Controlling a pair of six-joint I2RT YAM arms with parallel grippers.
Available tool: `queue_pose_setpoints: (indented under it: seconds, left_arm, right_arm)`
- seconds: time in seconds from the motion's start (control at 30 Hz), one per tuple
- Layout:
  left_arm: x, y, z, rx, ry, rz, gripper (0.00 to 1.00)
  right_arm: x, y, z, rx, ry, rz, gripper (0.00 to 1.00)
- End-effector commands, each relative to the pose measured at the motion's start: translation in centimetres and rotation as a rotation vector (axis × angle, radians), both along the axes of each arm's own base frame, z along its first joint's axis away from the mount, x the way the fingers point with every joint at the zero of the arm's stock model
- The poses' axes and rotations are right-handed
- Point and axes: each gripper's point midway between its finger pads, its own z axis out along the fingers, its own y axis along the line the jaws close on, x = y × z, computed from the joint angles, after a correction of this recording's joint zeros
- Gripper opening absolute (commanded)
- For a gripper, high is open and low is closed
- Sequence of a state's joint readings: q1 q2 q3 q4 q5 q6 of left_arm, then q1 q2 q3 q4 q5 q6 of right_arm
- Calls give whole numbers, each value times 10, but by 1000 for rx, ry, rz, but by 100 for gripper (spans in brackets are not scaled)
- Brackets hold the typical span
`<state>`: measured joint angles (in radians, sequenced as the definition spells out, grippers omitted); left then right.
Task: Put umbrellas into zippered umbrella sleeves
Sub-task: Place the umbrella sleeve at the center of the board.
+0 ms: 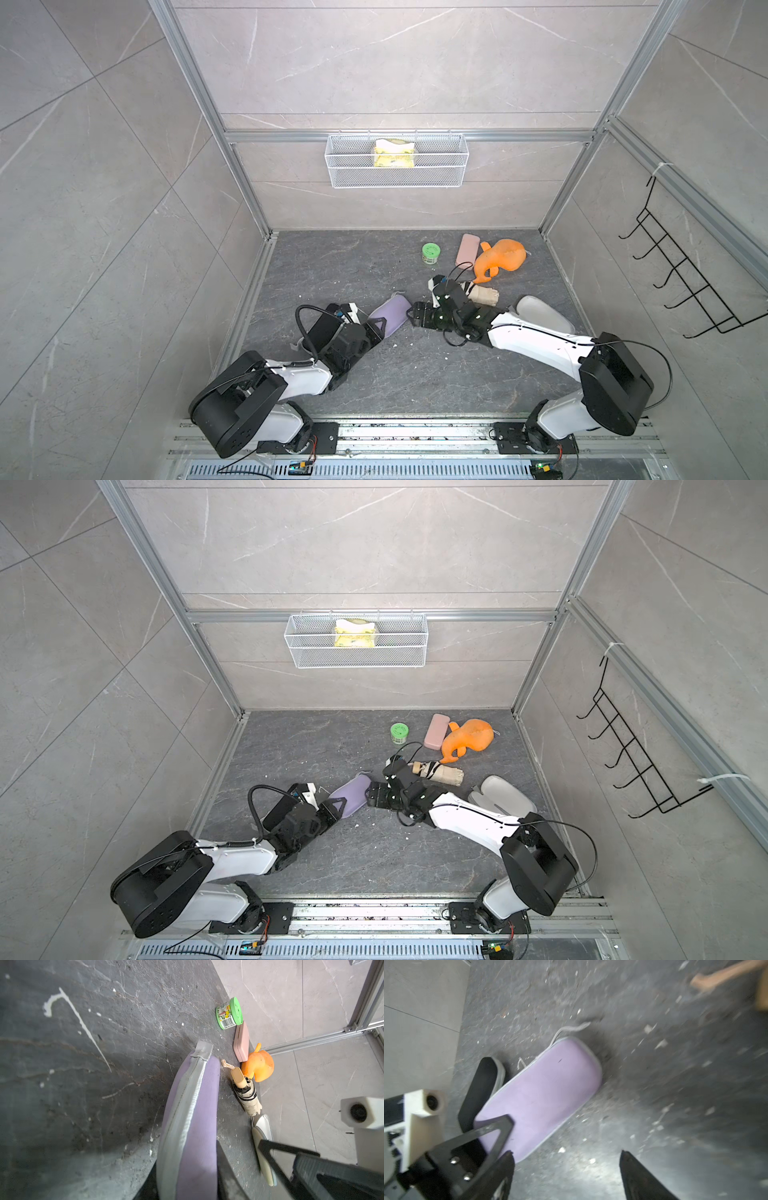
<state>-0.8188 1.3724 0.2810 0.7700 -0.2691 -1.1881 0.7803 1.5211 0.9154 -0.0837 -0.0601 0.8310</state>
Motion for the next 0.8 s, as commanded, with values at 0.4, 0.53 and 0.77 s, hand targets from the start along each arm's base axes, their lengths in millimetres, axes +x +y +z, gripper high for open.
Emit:
queue_pose_setpoints:
  seconds: [0.4,0.53,0.77]
  left_arm:
    - [-37,-11,-25,80,59,171,68]
    - [-45,2,-24,189,103,155,77]
    - [-55,34,-2,314,124,140,82]
  right_arm:
    - [-4,-7,-69,-41,240,-289,81]
    - [1,1,-76,-75,244,-248,81]
    - [8,26,-84,-100,250,-160,79]
